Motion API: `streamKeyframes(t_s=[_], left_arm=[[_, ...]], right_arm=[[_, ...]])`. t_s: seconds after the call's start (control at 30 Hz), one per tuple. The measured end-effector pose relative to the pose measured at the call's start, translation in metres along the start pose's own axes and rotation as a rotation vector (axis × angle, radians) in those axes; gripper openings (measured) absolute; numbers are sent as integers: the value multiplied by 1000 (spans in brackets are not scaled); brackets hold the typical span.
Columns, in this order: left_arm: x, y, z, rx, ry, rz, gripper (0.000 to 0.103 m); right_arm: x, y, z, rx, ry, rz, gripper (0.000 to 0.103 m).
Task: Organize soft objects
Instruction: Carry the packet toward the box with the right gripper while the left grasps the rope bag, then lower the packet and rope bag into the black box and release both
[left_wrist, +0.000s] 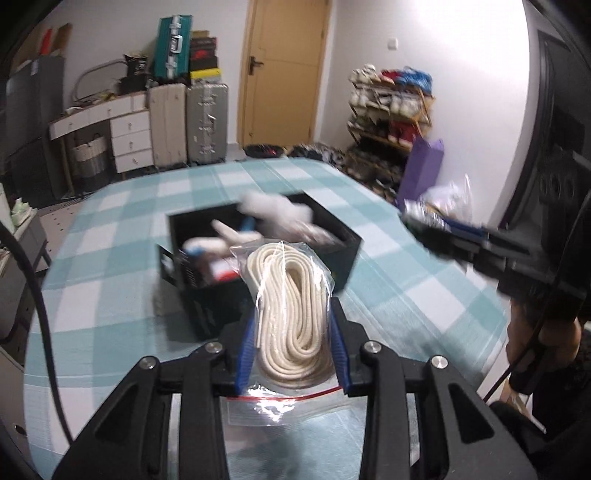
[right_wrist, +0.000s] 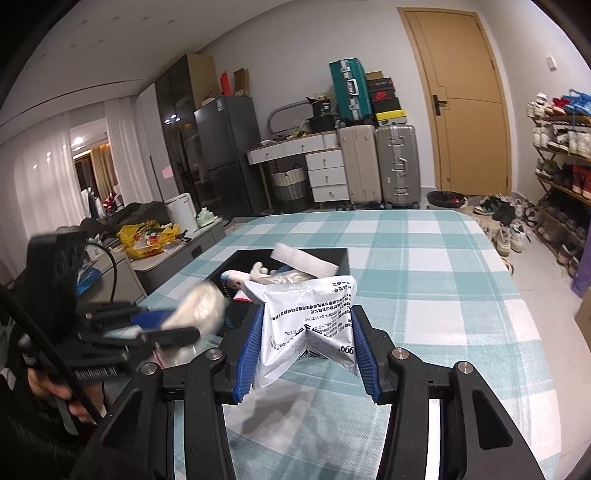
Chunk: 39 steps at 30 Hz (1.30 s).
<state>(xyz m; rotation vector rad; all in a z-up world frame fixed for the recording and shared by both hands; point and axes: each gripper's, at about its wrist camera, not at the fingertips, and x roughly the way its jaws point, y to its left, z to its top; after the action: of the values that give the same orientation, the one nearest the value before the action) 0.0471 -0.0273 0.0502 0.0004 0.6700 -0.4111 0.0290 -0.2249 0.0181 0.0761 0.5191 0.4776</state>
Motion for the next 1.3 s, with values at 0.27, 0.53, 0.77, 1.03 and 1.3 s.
streamKeyframes(t_s=[0.27,0.53,0.77,1.03,1.3], left_arm=[[-2,36,25,-67,-58,62,34],[16,51,42,-89,-70,92,34],[37,51,51,-82,-52,98,34],[59,55,59,-87,-31,96,34],[74,54,61,-77,-15,119,34]], right_arm=[[26,11,15,-27,12,45,47],[54,14,30,-58,41,52,47],[74,16,37,-75,71,54,47],[94,17,42,-86,93,52,47],[106,12,44,-83,98,46,47]])
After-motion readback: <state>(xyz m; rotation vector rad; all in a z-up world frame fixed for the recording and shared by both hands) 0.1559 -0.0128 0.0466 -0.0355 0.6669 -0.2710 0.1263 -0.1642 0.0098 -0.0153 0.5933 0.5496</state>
